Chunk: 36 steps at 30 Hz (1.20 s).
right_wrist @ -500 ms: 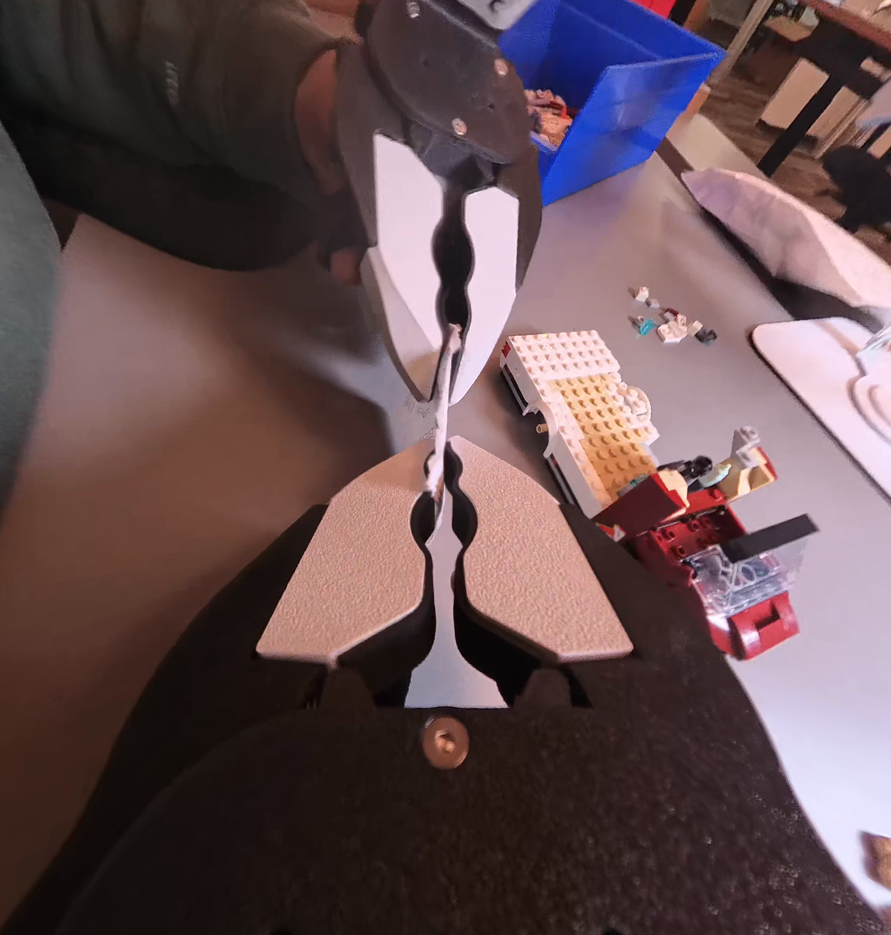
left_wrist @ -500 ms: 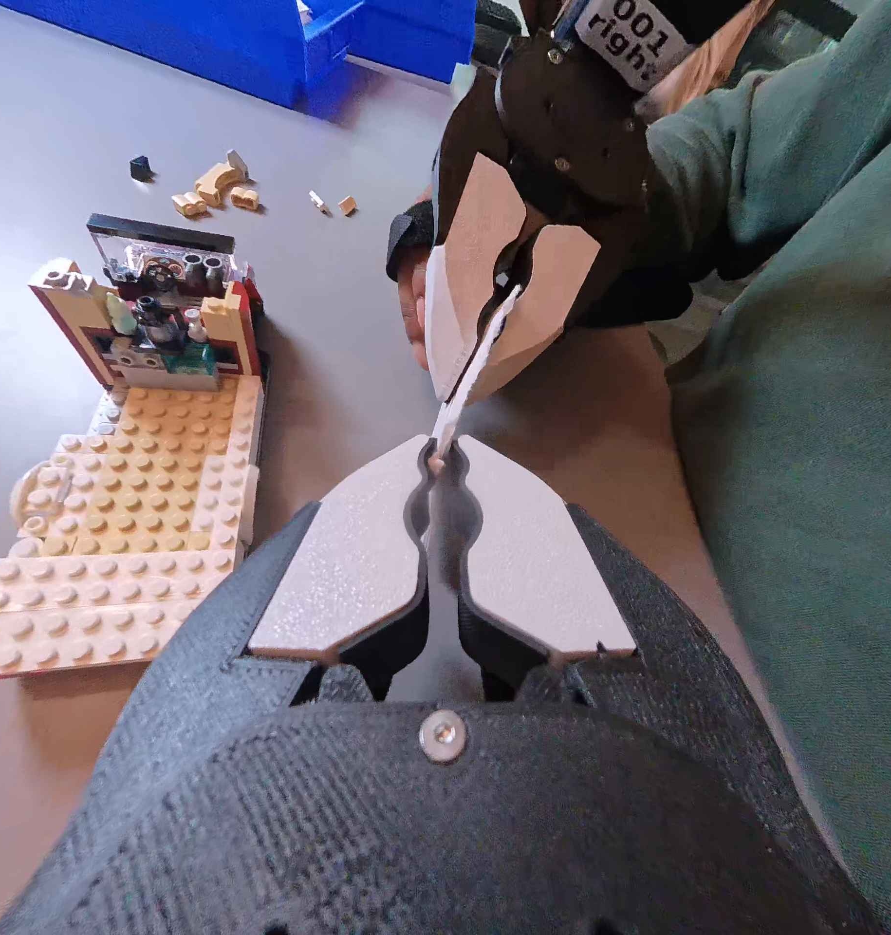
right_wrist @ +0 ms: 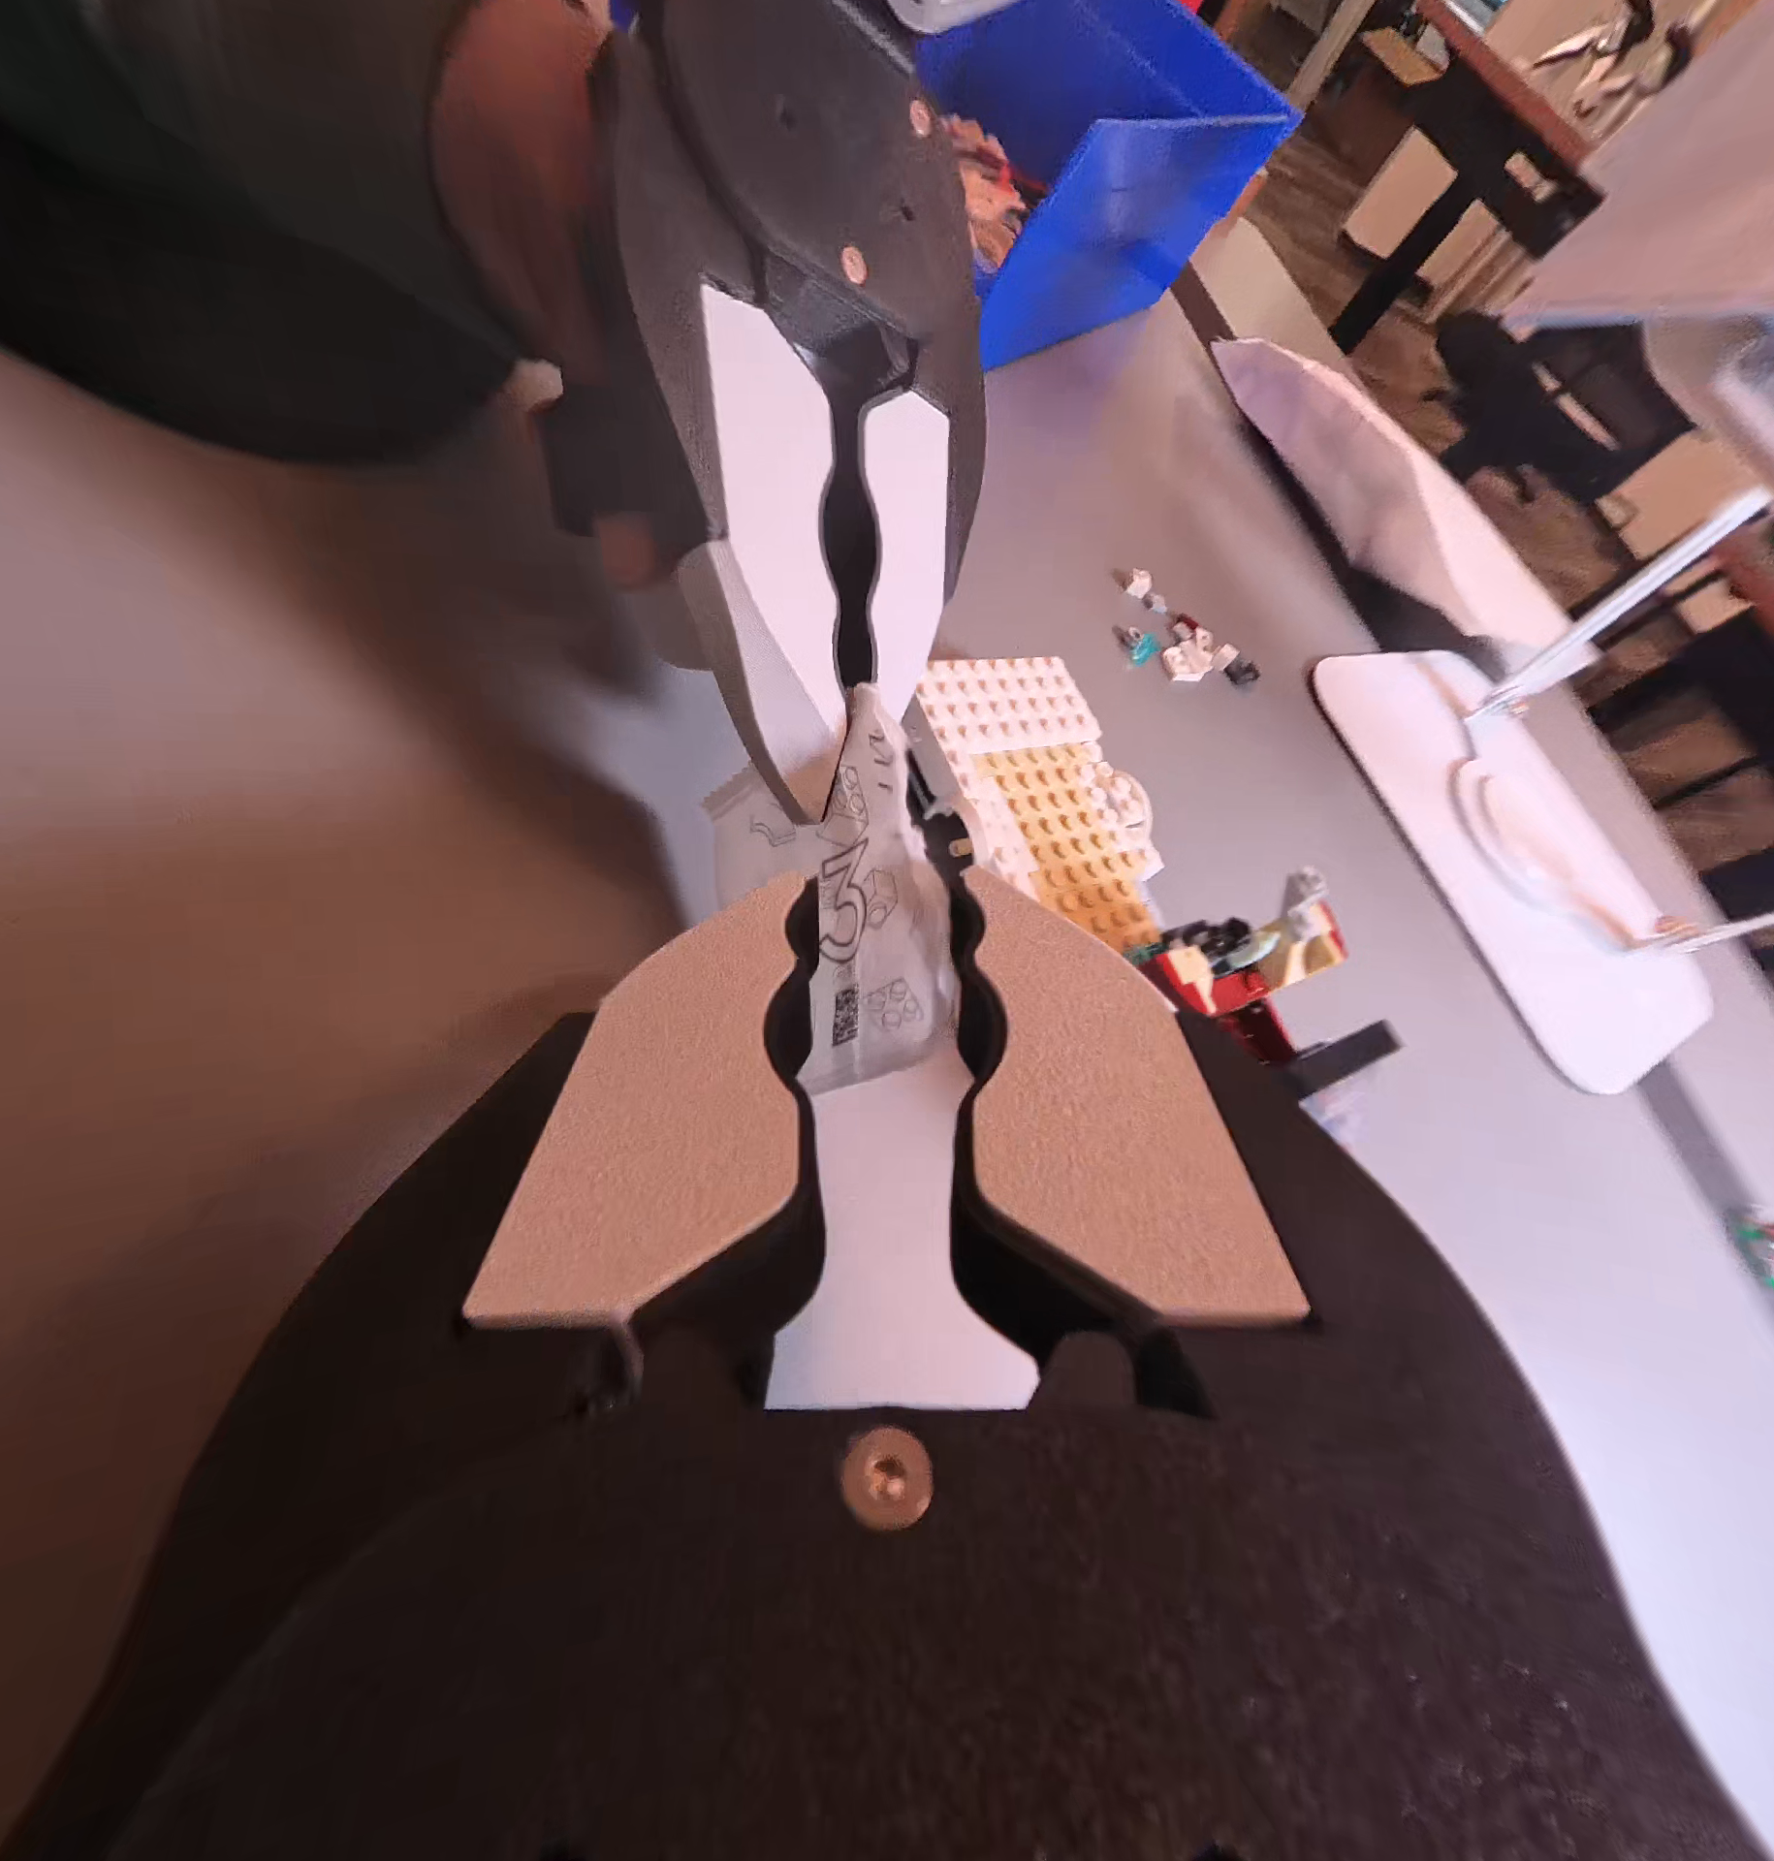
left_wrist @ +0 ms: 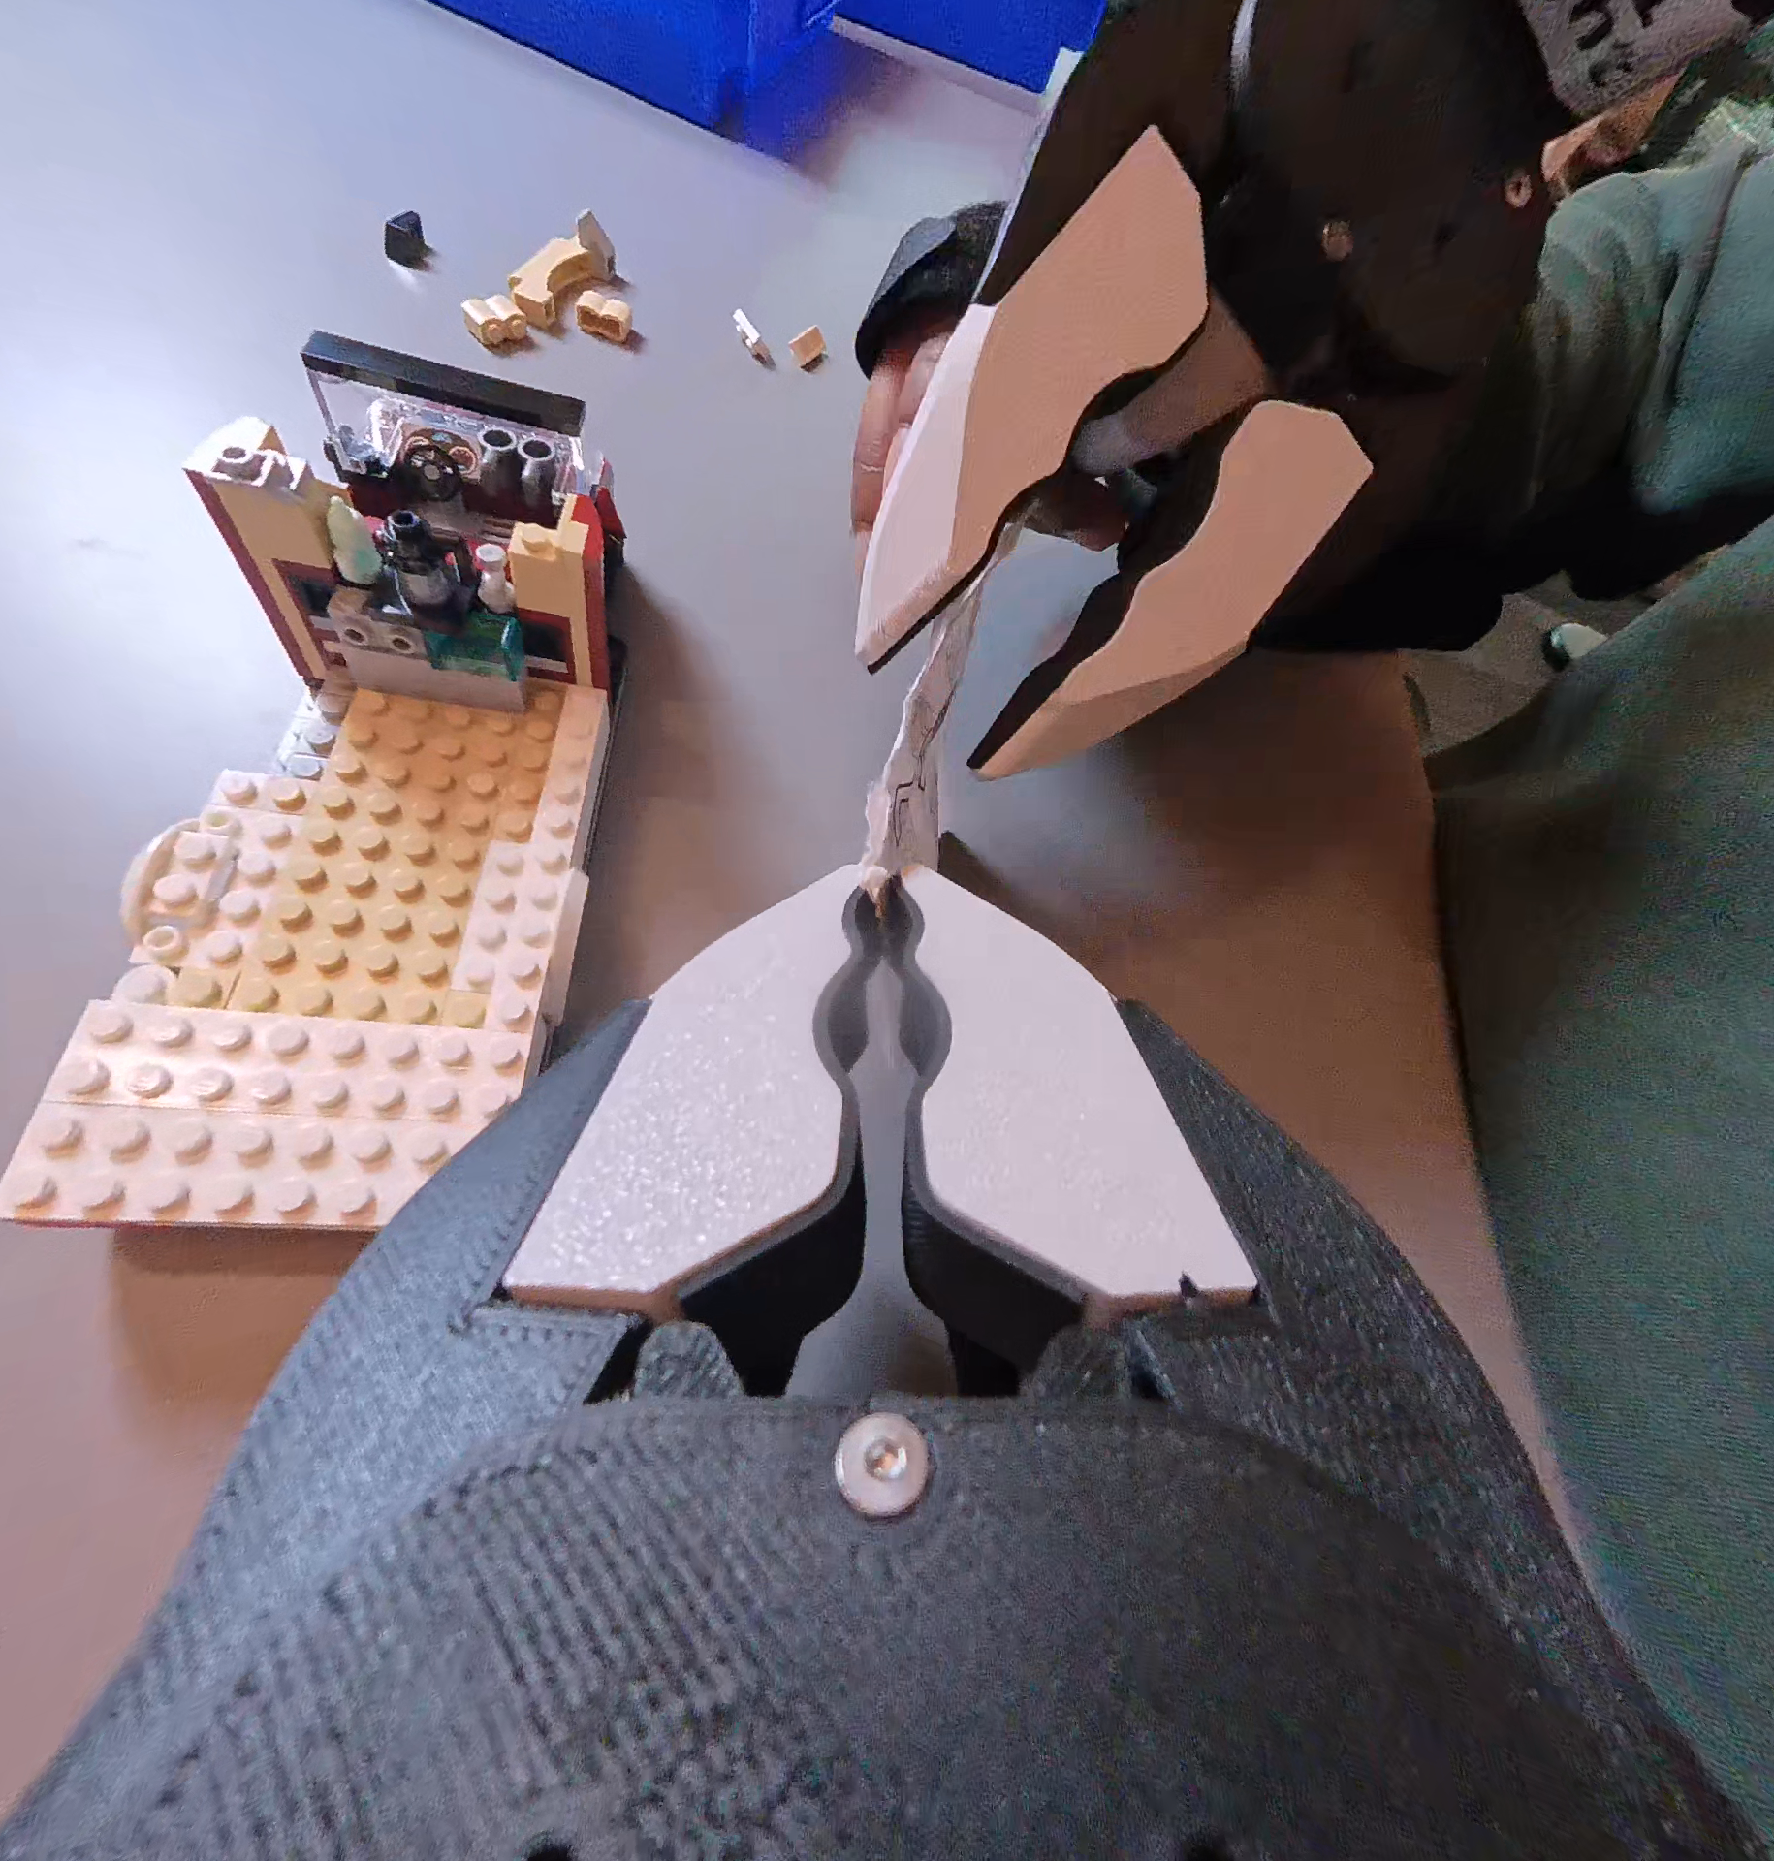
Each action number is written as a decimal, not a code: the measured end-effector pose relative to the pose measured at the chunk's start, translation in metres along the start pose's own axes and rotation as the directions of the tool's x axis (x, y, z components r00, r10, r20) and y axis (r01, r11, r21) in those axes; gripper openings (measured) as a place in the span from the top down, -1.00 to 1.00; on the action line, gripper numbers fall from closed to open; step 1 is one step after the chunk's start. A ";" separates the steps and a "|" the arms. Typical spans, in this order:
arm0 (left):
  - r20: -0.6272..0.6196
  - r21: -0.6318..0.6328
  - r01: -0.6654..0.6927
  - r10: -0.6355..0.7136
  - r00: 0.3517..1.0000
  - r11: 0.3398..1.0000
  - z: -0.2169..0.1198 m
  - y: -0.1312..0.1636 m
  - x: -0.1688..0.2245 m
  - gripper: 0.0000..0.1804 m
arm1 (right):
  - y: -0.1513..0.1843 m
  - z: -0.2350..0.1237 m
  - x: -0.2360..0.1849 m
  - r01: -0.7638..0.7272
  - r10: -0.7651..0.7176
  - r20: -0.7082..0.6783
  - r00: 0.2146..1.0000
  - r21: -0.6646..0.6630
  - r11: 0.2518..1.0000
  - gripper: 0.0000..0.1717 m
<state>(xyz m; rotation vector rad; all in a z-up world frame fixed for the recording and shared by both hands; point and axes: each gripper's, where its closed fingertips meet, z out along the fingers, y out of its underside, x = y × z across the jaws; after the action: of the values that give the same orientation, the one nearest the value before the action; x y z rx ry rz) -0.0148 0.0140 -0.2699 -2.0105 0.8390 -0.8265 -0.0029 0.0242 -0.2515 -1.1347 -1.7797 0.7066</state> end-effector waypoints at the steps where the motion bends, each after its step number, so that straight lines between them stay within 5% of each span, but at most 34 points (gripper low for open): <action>1: 0.001 -0.003 0.013 -0.013 1.000 1.000 0.001 0.001 0.000 0.99 | -0.001 0.000 0.000 0.051 -0.052 -0.025 0.998 -0.024 0.998 0.71; 13: 0.070 -0.026 0.043 -0.041 0.997 0.999 -0.001 0.002 -0.004 1.00 | -0.011 -0.002 0.011 0.201 -0.221 -0.142 0.965 -0.141 0.969 0.89; 36: 0.166 -0.061 -0.099 0.107 0.980 0.993 -0.009 -0.005 -0.004 0.99 | -0.004 0.000 0.009 0.177 -0.189 -0.059 0.980 -0.167 0.970 0.79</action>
<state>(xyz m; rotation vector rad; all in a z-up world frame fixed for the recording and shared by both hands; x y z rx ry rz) -0.0225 0.0158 -0.2628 -2.0316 0.8665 -0.5722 -0.0061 0.0305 -0.2447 -1.0700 -1.8754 0.4112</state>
